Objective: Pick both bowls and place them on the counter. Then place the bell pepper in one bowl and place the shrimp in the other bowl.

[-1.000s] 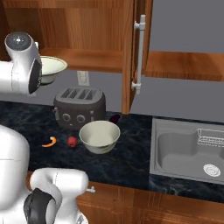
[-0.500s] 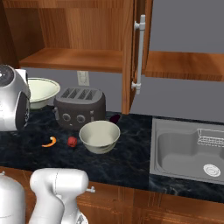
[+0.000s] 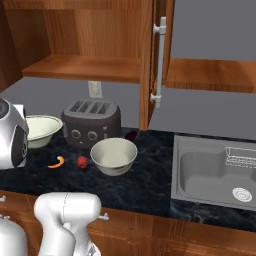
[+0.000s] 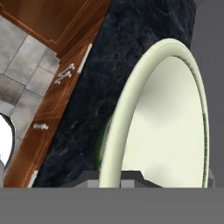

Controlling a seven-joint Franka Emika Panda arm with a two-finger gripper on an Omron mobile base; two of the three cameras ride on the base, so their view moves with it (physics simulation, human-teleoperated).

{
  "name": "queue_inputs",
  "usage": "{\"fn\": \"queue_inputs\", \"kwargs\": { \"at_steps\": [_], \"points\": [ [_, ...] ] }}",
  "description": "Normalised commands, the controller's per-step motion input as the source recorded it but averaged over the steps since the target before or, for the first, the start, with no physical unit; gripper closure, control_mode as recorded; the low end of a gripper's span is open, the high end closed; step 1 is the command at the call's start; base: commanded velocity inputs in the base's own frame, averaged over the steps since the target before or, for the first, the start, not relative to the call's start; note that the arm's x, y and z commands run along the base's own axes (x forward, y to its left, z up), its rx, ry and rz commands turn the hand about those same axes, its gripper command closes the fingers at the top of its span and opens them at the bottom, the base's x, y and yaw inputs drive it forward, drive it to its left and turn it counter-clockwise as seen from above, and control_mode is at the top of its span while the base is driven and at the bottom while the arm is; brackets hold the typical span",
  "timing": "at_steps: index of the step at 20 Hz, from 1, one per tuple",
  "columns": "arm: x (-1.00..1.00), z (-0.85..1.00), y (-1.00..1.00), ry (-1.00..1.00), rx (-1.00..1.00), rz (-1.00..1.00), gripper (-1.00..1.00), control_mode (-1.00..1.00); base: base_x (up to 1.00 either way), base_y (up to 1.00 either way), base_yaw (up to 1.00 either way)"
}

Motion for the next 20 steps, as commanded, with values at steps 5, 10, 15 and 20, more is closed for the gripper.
{"fn": "queue_inputs", "kwargs": {
  "at_steps": [5,10,15,20],
  "points": [
    [0.07,-0.58,0.27,0.05,0.0,0.1,1.0,-1.0,0.0,0.0,0.0],
    [0.2,-0.55,0.22,0.06,0.0,0.14,1.0,-1.0,0.0,0.0,0.0],
    [0.3,-0.46,0.29,0.06,0.0,0.12,1.0,-1.0,0.0,0.0,0.0],
    [0.38,-0.4,0.36,0.04,0.0,0.09,1.0,-1.0,0.0,0.0,0.0]
  ]
}}
